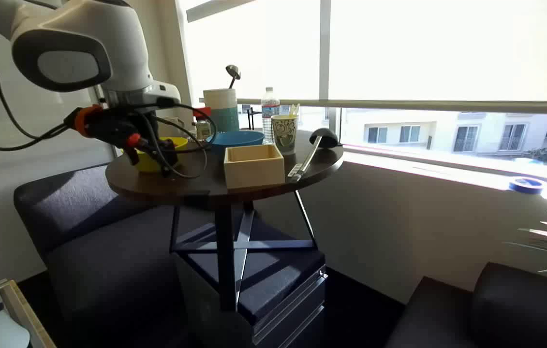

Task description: Switch the positions of the yellow and blue bowls by moving the yellow bowl to the right and the blue bowl to the left

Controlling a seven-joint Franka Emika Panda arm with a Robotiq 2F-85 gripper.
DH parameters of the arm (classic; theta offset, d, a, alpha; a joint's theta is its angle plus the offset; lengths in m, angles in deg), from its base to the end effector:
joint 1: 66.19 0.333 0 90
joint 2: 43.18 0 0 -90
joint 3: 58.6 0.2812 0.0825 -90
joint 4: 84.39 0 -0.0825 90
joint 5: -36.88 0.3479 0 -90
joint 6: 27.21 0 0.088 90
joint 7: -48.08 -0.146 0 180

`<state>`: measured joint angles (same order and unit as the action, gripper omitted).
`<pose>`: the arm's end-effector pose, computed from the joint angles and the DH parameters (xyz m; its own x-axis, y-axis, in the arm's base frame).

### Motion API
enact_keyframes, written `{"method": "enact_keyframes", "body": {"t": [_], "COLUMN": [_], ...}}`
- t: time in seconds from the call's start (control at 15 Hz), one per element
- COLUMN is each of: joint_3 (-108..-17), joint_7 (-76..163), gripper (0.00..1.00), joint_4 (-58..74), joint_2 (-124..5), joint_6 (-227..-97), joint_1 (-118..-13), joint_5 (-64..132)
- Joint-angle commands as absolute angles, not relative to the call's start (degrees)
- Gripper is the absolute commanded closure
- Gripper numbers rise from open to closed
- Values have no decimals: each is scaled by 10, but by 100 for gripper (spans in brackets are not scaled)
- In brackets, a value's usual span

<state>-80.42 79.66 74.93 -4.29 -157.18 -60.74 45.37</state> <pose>0.3350 -0.0680 0.3587 0.9433 0.1955 0.2683 0.2638 -0.9321 -0.2481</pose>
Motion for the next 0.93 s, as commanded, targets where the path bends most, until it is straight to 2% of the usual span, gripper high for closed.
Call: {"method": "enact_keyframes", "body": {"t": [0.0, 0.87], "joint_3": [-793, -768], "joint_7": [804, 801], "gripper": [0, 0], "joint_4": [749, 709], "joint_2": [-47, -27], "joint_6": [-1570, -1568], "joint_1": [-618, -591], "joint_5": [464, 491]}}
